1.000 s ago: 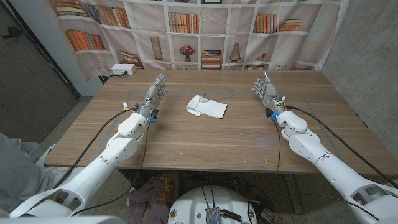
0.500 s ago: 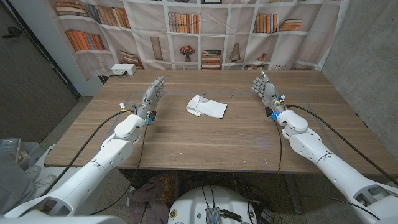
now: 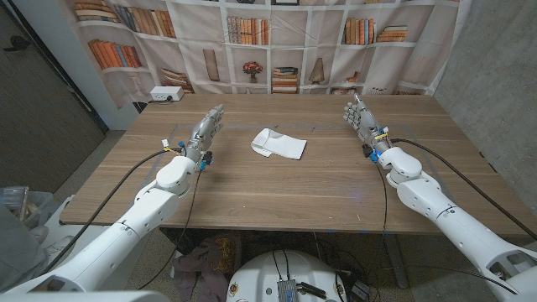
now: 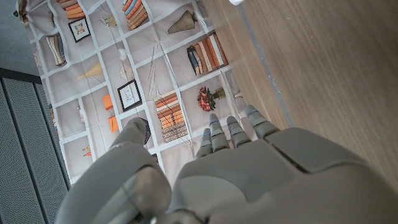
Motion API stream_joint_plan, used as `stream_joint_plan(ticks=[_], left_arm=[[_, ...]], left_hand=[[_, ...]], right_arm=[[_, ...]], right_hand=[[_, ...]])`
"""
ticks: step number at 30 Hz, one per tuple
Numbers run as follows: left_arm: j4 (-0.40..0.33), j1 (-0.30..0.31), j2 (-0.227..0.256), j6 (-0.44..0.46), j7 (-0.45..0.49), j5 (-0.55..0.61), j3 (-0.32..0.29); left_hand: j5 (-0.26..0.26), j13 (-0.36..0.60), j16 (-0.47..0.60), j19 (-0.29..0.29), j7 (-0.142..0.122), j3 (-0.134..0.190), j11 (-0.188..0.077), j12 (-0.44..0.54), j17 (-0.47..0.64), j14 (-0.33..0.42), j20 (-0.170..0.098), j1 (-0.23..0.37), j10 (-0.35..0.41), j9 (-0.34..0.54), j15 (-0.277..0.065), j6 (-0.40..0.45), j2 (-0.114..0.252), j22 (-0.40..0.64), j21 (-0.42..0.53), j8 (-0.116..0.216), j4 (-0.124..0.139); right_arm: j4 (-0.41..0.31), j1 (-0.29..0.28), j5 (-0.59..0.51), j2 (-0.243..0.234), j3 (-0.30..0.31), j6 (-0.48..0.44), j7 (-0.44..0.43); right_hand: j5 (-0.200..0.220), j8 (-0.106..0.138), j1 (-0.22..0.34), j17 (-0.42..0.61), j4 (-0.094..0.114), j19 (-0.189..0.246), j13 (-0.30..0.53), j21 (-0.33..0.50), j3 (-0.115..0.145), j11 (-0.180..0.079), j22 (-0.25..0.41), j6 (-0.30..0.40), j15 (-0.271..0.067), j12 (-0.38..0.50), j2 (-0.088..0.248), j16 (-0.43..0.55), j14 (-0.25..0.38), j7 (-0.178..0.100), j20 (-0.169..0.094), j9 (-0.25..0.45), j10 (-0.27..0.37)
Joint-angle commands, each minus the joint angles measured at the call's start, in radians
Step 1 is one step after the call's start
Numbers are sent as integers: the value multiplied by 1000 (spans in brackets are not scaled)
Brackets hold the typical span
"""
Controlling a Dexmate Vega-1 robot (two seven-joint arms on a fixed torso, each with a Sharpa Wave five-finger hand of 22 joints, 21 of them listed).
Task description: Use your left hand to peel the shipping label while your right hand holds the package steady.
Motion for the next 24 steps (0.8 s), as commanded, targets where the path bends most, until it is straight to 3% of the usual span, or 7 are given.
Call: stream_joint_plan(ticks=[1,5,6,13,15,21,24], left_arm=[[-65,13,3,105,39,-66,-33],[-66,9,9,116,43,-54,-21],[-60,-3,18,123,28,-55,-21],[-70,-17,43,126,84,41,-7],[-72,-24,47,135,65,28,-8],[-84,-54,82,167,98,141,25],[-76,-66,82,176,101,160,31]], left_hand=[[11,1,9,14,16,10,20,10,3,22,2,18,24,0,0,20,6,5,-3,8,-10],[9,0,16,39,-11,11,7,17,4,60,-3,27,66,0,-11,83,4,6,-3,23,-21],[7,1,14,44,-36,9,-17,15,6,61,-3,26,71,2,-12,99,0,6,-4,25,-23],[-2,5,23,67,-85,2,-61,15,13,98,4,24,96,8,-26,160,-14,10,-4,40,-30],[-5,9,26,70,-127,0,-90,19,18,108,7,25,116,13,-34,182,-20,11,-7,46,-35],[-5,16,29,68,-151,-2,-115,26,22,114,17,35,144,19,-35,202,-33,13,-11,55,-47],[-3,18,30,67,-145,0,-120,28,23,116,20,44,153,21,-39,210,-38,13,-12,59,-54]], right_arm=[[9,19,-36,14,-17,12,-18],[60,38,-94,51,-27,86,-63],[68,41,-95,59,-27,89,-71],[78,51,-113,51,-32,101,-63],[77,52,-108,47,-30,95,-57],[76,52,-115,38,-26,101,-62],[71,50,-117,33,-22,101,-66]], right_hand=[[-4,5,16,5,-7,-8,3,0,0,6,2,3,0,1,0,-2,-13,8,1,5,-1],[-5,17,33,3,-19,20,3,15,3,-17,0,38,-26,17,1,15,22,-12,-7,5,45],[-5,18,34,3,-20,22,3,16,3,-18,0,41,-27,18,1,17,26,-13,-7,5,48],[-6,19,41,2,-24,31,3,19,6,-16,0,46,-31,20,3,16,28,-15,-6,5,56],[-6,18,42,2,-25,31,3,19,6,-15,0,46,-30,20,3,16,28,-15,-6,5,56],[-6,17,47,2,-28,30,3,18,7,-13,0,45,-24,16,4,13,23,-12,-4,5,49],[-6,16,48,2,-29,30,3,18,7,-12,0,44,-24,15,4,13,22,-12,-3,5,48]])
